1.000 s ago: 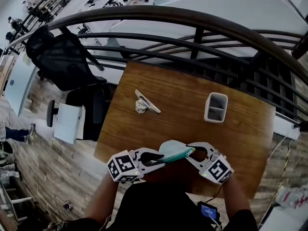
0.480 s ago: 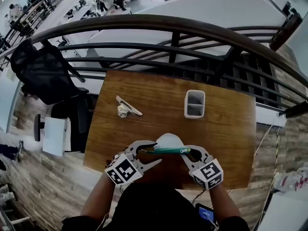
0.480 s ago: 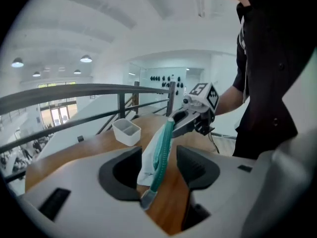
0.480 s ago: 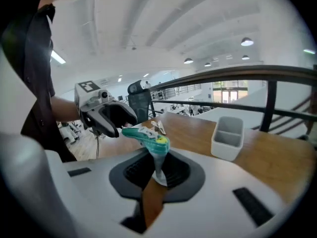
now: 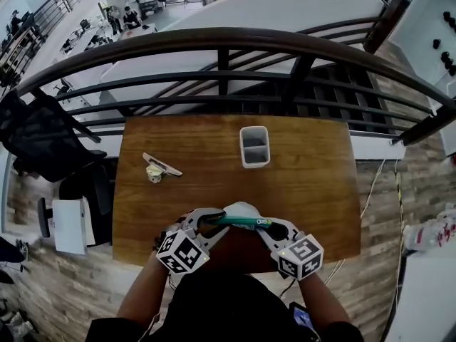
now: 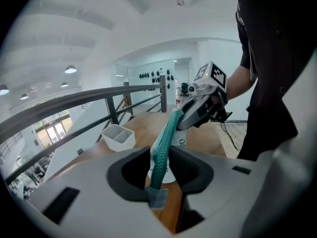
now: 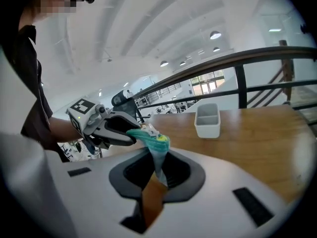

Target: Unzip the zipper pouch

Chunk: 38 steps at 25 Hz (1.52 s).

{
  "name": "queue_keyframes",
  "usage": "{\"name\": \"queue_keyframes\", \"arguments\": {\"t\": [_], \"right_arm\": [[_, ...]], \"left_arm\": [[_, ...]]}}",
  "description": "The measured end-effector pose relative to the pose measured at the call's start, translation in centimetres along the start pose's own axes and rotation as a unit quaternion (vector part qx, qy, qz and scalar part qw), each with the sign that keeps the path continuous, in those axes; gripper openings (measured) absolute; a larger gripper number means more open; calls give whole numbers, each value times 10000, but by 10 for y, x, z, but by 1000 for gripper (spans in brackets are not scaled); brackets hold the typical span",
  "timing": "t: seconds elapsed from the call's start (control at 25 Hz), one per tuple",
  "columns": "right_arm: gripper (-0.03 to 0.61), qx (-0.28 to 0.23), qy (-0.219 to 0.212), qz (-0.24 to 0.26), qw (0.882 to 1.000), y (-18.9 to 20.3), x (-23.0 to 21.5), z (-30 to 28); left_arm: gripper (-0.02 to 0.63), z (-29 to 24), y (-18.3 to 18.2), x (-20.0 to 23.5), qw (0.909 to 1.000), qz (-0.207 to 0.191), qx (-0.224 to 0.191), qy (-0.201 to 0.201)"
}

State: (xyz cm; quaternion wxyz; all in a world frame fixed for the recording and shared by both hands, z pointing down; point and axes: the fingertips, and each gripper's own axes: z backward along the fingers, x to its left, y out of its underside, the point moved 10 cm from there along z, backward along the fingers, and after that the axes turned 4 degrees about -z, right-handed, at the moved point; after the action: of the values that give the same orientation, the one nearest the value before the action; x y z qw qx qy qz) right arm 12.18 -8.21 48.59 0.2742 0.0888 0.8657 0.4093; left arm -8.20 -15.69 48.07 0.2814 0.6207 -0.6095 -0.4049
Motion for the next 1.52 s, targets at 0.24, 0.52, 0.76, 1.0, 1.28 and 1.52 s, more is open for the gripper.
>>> {"name": "queue_keyframes", "arguments": {"t": [0.24, 0.52, 0.76, 1.0, 1.28, 1.52], "right_arm": [[85, -58, -24, 617, 9981, 12, 1, 11], [237, -14, -290, 1984, 9797, 12, -3, 14], [247, 93, -579, 2229, 9731, 9, -12, -10], [215, 87, -756, 2359, 9688, 7, -13, -31], [45, 34, -798, 2272, 9706, 4, -16, -39], [6, -43, -822, 2331, 9690, -5, -9, -24]], "left_arm": [[61, -6, -3, 4, 9983, 94, -63, 576], [51, -4, -3, 5, 9940, 164, -40, 1080], [49, -1, 2, 12, 9925, 339, -112, 1166], [49, 4, 10, 19, 9928, 455, -57, 1104], [51, 7, 14, 26, 9931, 682, -103, 945], [98, 14, 6, 21, 9934, 955, -142, 624]]}}
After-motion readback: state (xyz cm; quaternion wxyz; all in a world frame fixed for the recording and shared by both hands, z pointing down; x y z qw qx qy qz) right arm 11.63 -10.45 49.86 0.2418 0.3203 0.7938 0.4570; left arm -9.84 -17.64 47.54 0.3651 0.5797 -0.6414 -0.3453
